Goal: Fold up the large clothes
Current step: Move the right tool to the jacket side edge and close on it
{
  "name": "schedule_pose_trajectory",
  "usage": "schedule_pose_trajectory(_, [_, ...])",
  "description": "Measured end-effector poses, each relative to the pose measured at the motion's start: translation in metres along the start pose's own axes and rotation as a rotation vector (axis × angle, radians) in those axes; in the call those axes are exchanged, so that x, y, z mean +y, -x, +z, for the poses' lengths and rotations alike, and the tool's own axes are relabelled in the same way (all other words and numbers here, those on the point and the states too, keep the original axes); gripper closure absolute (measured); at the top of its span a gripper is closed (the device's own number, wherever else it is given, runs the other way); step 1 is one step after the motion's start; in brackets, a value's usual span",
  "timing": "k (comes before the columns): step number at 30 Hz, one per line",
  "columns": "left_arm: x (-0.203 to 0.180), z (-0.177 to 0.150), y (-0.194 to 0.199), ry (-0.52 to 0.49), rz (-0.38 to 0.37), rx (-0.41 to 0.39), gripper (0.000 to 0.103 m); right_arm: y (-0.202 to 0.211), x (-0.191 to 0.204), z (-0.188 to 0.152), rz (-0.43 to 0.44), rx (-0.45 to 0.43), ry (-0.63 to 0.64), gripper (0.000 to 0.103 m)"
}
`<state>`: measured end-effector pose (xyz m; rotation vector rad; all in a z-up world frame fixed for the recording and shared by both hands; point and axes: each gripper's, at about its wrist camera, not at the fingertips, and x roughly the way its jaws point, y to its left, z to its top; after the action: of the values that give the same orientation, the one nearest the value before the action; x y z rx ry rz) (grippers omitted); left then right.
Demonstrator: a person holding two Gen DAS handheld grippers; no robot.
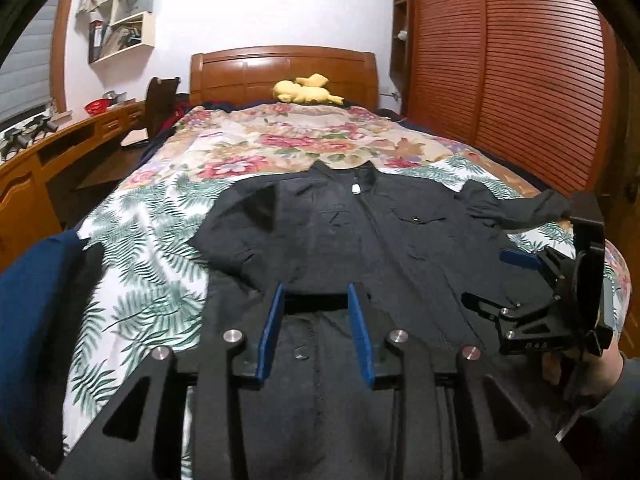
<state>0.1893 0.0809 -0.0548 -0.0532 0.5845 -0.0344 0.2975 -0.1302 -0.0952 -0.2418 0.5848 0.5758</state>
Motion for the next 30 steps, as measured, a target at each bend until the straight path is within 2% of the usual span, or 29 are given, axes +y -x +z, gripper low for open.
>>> schedule_pose_trajectory(7, [0.020,-0.009,0.024,0.006,0.027,-0.034,0.072,-0.008,0.029,0.017,0.080,-0.017,0.046,0.003])
schedule_pose_trajectory(13, [0.045,-0.013,0.039,0.055,0.037,-0.049,0.072,-0.049,0.064,0.047,0.163,0.060,0.119,0.012])
schedule_pose_trajectory(18, [0.059,-0.014,0.053,0.065,0.056,-0.083,0.072,-0.090,0.088,0.069,0.211,0.133,0.137,0.014])
schedule_pose_trajectory(26, [0.080,-0.019,0.066,0.095,0.066,-0.108,0.072,-0.152,0.119,0.073,0.248,0.267,0.185,0.018])
schedule_pose_trajectory(30, [0.084,-0.020,0.069,0.106,0.058,-0.114,0.072,-0.172,0.125,0.067,0.213,0.330,0.194,0.018])
